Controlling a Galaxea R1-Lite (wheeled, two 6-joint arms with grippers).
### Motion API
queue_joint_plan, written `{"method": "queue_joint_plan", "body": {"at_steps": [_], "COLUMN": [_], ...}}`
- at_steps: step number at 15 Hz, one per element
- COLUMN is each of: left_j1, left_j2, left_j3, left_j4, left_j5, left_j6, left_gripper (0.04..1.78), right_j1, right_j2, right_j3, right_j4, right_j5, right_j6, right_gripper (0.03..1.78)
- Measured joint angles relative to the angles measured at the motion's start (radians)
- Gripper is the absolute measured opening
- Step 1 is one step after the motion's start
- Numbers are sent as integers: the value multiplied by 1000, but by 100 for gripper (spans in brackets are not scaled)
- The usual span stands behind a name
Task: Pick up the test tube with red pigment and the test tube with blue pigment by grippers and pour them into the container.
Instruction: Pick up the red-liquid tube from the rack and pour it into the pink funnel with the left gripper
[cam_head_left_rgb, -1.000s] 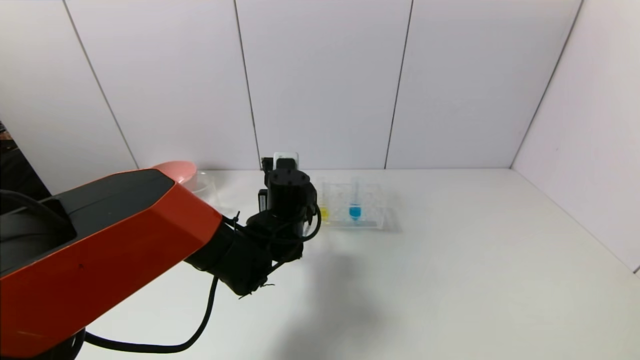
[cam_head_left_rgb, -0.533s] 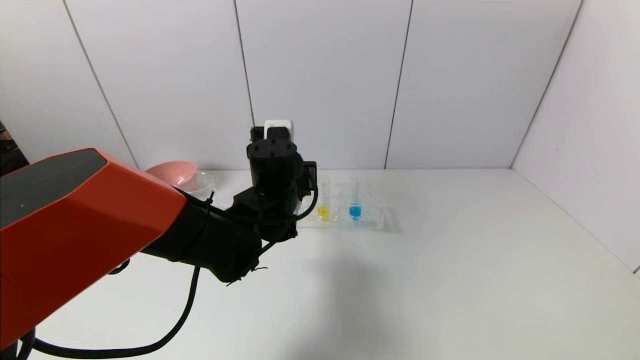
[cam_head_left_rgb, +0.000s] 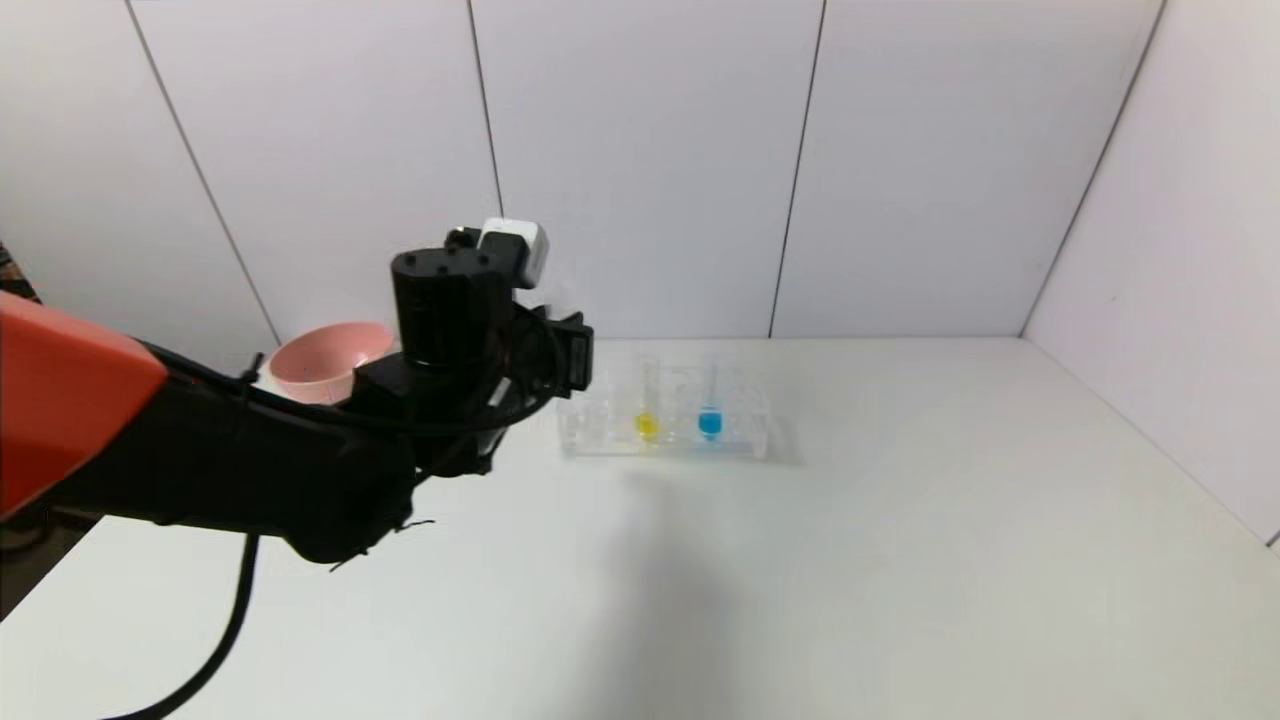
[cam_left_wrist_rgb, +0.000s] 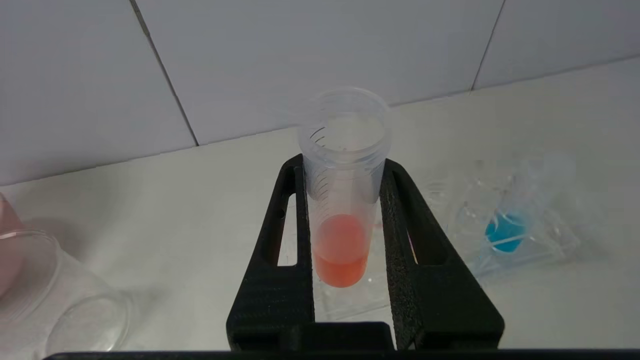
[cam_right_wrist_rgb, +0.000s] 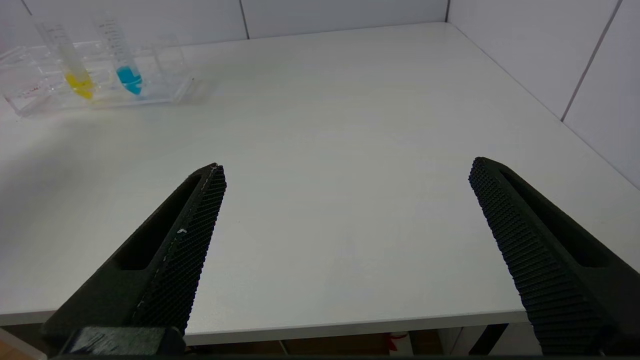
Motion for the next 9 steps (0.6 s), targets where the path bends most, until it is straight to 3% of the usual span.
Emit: {"method": "queue_joint_plan", "body": {"at_steps": [3, 9], "left_j1": [207, 701], "left_j2": [-104, -213], "left_j3": [89, 159], "left_j4": [39, 141], "left_j5": [-281, -825], "left_j6": [28, 44], "left_gripper": [43, 43], "right_j1": [0, 0], "right_j2": [0, 0], "right_j3": [0, 0], "right_j4": [0, 0], "right_j5": [0, 0], "right_j6": [0, 0], "right_gripper": [177, 177]}}
